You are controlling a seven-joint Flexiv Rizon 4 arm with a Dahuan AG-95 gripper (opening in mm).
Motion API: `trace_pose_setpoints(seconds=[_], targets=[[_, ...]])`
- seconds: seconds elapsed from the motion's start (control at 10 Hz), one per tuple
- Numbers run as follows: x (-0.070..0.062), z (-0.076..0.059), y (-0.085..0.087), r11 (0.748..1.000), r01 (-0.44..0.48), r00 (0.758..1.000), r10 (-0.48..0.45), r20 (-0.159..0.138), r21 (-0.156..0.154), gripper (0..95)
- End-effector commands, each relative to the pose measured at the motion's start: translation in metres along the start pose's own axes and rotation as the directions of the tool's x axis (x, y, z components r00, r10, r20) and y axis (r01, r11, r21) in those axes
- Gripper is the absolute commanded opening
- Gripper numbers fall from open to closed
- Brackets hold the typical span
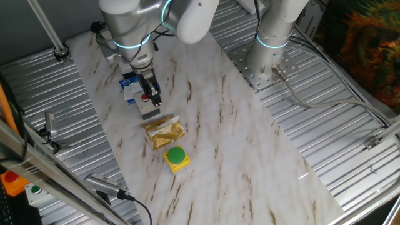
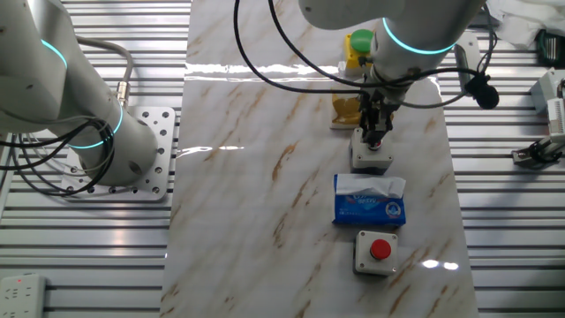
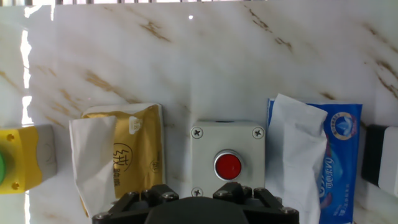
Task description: Press three buttons from left to right in sequence
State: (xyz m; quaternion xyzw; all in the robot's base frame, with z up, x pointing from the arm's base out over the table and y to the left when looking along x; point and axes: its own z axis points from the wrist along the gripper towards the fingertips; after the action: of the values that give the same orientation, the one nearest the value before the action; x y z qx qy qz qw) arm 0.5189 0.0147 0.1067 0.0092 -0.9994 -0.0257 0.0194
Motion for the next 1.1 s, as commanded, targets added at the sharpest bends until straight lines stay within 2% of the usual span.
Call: trace_pose_setpoints(seconds=[0.1,0.3,0.6,0.9,1.1], targets=[[-0.001,0.001,0.0,1.0,0.001,1.0,-0.001,0.002,-0.001,57.0],[-0.001,-0.001,0.0,1.0,0.007,1.0,-0.007,0.009,-0.004,57.0],[0.002,-0.011,0.004,1.0,-0.001,1.0,0.001,0.003,-0.011,57.0],[0.002,-0.013,0.005,1.0,0.002,1.0,-0.002,0.005,-0.02,57.0],[0.0,-0.013,0.005,1.0,-0.015,1.0,0.015,0.012,-0.014,57.0]])
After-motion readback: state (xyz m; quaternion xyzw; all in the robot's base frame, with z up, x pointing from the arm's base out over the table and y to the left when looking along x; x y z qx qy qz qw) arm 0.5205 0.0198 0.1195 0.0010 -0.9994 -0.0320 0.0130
